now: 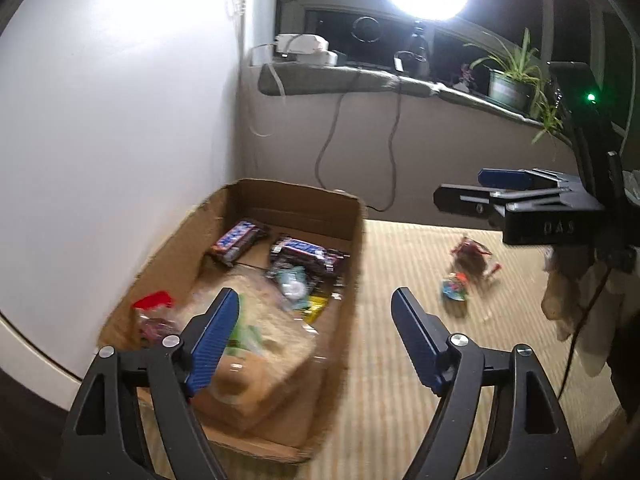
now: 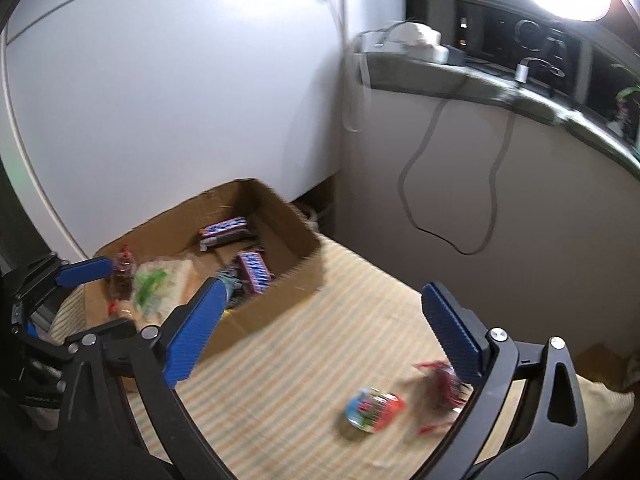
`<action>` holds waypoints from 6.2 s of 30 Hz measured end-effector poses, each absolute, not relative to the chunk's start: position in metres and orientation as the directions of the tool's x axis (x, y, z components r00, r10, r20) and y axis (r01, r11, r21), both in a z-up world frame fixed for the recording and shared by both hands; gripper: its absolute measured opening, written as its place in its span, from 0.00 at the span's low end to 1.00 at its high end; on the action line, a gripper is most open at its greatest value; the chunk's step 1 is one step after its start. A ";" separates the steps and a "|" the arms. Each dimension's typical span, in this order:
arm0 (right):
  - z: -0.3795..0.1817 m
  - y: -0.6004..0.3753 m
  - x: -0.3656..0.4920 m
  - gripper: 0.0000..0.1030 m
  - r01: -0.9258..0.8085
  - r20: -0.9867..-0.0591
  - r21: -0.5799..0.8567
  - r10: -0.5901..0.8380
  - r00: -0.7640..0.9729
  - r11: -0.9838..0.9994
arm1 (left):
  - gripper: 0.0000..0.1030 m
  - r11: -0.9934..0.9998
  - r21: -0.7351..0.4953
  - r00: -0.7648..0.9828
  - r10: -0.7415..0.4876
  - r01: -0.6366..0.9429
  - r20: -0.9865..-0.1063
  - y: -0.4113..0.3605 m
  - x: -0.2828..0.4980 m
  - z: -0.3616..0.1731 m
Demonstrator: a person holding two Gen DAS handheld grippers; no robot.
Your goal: Organize snacks
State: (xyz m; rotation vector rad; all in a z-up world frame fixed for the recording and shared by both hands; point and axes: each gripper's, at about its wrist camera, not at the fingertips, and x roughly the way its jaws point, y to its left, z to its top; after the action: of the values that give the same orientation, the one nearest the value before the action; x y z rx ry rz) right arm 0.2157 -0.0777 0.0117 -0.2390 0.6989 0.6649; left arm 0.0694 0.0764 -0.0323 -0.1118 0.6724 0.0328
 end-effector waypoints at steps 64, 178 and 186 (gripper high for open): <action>-0.084 -0.194 0.286 0.36 -0.529 -0.804 0.265 0.488 0.340 0.806 | 0.33 0.980 -0.119 0.610 -0.192 0.158 -0.769 -0.077 0.183 -0.108; 0.003 -0.032 0.177 0.86 -0.679 -0.669 0.102 0.555 0.494 0.727 | 0.67 0.969 -0.116 0.796 0.108 -0.219 -0.596 0.120 0.034 -0.023; 0.008 -0.059 0.139 0.89 -0.649 -0.655 0.027 0.504 0.563 0.761 | 0.69 0.968 -0.081 0.784 0.140 -0.236 -0.604 0.102 0.014 -0.024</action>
State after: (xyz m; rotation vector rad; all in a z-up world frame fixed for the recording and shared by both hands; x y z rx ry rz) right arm 0.1388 -0.0591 0.0085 -0.2271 0.6935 0.6849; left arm 0.0141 0.1020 -0.0239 -0.1560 0.6380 0.2038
